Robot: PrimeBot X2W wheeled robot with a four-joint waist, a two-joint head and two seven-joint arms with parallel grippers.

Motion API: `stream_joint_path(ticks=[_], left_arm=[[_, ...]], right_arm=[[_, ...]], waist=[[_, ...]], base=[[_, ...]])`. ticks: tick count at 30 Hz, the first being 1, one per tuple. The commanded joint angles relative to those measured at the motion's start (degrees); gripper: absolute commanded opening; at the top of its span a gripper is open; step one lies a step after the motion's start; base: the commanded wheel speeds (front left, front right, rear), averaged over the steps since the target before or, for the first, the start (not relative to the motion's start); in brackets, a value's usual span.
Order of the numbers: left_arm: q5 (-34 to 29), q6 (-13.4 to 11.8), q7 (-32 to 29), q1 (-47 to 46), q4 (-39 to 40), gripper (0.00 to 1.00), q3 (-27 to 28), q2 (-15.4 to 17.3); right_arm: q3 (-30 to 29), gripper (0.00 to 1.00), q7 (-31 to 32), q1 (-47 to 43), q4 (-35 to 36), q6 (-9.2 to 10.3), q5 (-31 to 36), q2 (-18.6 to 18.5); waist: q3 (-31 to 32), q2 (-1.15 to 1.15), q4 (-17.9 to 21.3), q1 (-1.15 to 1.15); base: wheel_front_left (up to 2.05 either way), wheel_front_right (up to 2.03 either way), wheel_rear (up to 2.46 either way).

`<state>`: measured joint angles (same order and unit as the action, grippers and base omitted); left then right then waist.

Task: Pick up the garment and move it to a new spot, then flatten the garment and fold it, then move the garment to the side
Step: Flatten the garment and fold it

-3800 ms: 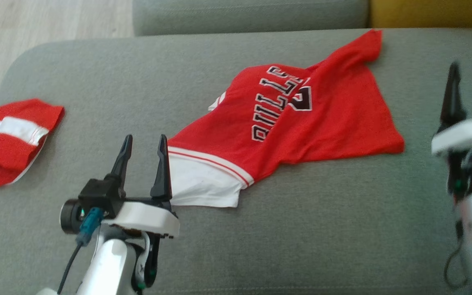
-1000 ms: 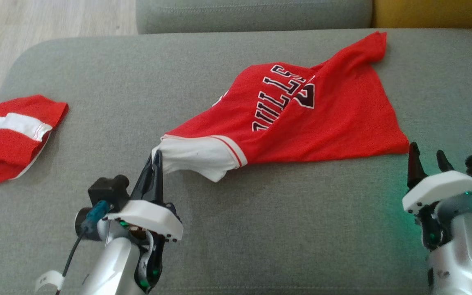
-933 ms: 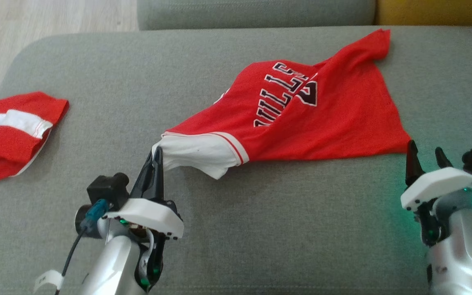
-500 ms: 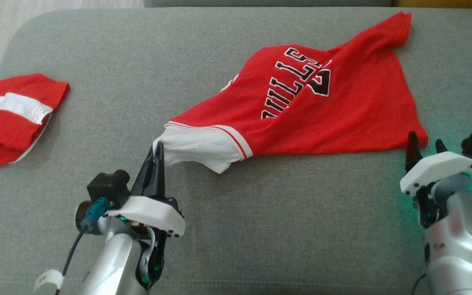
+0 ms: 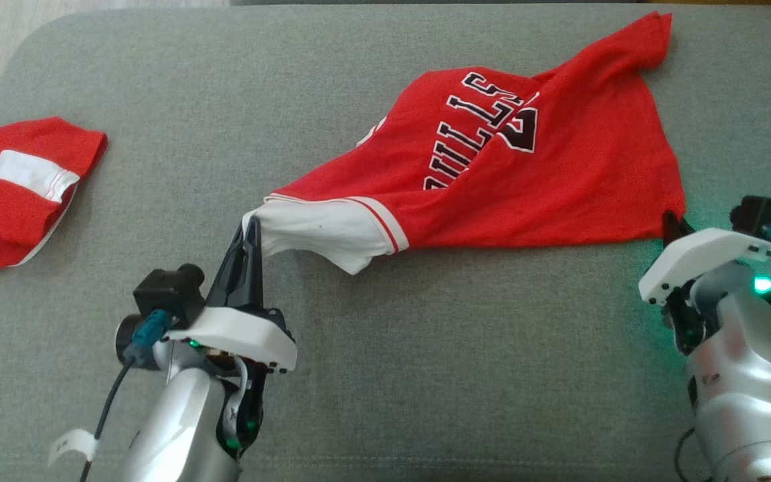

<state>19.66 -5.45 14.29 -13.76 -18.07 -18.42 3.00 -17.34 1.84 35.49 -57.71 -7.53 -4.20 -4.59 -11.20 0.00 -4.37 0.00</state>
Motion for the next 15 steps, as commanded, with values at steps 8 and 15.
stream_joint_path(ticks=[8,15], left_arm=[[-0.72,1.15,0.71,-3.43,2.42,0.00,3.03,0.98],[1.34,2.25,0.62,-6.13,5.48,0.00,5.78,2.45]], right_arm=[[16.11,0.00,-1.66,3.97,5.17,0.04,-4.12,-4.91],[32.33,0.00,3.97,4.46,18.87,0.04,-15.68,-12.07]], waist=[[2.48,0.00,1.31,0.00],[7.66,0.00,3.08,0.00]], base=[[0.00,0.00,0.00],[0.00,0.00,0.00]])
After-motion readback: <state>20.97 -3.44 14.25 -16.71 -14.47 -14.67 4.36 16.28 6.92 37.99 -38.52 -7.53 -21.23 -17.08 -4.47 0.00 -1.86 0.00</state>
